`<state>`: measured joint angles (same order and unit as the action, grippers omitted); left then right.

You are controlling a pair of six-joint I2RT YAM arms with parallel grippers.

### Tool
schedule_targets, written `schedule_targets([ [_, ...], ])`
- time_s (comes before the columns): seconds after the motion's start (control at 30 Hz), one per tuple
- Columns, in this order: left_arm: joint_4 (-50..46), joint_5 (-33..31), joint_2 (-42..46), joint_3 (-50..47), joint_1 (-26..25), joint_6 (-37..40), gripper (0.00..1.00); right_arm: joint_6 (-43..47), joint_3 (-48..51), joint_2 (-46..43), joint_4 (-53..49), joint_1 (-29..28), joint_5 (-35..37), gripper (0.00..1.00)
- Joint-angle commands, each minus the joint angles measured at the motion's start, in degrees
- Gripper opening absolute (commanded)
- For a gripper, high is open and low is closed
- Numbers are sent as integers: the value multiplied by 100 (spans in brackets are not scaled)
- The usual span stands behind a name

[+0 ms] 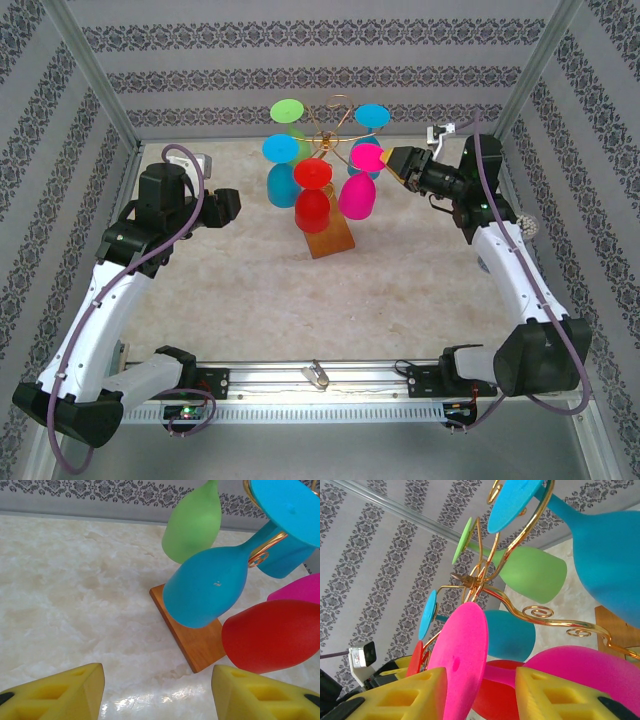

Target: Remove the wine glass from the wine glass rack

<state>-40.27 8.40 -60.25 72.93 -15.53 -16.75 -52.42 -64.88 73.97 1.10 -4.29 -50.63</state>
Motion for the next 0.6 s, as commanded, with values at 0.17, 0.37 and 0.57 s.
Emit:
schedule_targets([
  [0.17,46,-23,94,-92,-79,76,59,-80,-244,56,226,-81,-35,34],
  [0.37,81,-46,105,-121,-81,58,59,-148,-266,73,250,-98,-60,27],
  [0.57,83,-64,110,-125,-82,58,59,-216,-263,95,266,-92,-77,22],
])
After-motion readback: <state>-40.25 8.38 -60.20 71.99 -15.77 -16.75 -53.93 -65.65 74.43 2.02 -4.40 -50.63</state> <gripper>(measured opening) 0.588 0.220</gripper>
